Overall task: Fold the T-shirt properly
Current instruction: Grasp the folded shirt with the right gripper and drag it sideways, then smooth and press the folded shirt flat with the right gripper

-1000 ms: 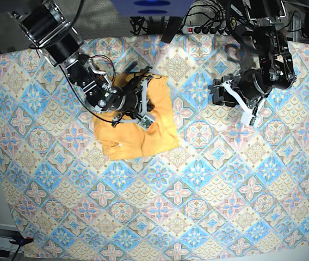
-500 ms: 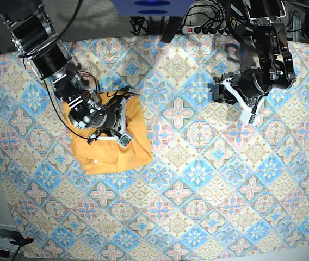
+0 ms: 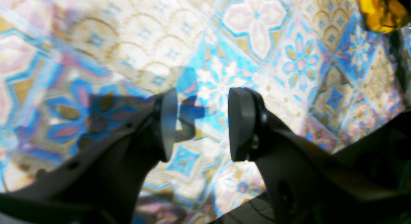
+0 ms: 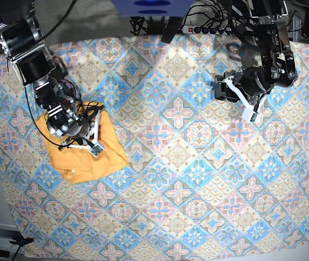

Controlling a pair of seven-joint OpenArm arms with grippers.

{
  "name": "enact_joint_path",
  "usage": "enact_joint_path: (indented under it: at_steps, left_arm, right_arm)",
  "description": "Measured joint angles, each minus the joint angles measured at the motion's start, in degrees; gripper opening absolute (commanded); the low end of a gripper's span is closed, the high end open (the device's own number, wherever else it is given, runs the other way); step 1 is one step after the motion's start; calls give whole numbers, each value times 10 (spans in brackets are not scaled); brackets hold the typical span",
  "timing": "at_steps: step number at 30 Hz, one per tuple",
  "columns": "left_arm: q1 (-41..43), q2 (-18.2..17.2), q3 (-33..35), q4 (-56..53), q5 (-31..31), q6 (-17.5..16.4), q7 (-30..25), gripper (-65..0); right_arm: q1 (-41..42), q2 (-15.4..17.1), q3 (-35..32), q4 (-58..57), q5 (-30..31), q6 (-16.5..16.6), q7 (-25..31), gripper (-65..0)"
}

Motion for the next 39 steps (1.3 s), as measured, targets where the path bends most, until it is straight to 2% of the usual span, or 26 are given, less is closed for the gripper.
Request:
enact_joint_path:
  at_steps: [4,9,14,15,17,21,24,31,35,39]
  left_arm:
    - [9,2,0,0,-1,0,0,-398]
    - [11,1,0,0,0,0,0,-398]
    - [14,1,0,0,-1,0,0,-398]
    - [14,1,0,0,0,0,0,-398]
    - [12,1,0,0,0,0,0,-398]
    - [12,0,0,0,0,0,0,-398]
    - [12,1,0,0,0,0,0,-398]
    - [10,1,0,0,0,0,0,-398]
    - [10,2,0,0,0,0,0,-398]
    - [10,1,0,0,0,0,0,-398]
  right_arm:
    - [-2,-1,1,5,-2,0,-3,-643]
    - [-20,-2,3,80,-3,-4,-5,-634]
    - [-58,-9,14,138,2,-4,-36,-542]
    - [-67,-14,32,143,2,-5,-37,-528]
    - [-76,-31,74,142,-2,-34,-34,-502]
    - [-76,-34,121,122,0,-43,-20,-458]
    - [-78,-31,139,106,-2,-43,-17,-452]
    - [-79,-34,134,95,-2,-43,-2,-453]
    - [-78,-57,137,77,-2,-44,0,-452]
    - [-78,-67,134,26,1,-40,44,-451]
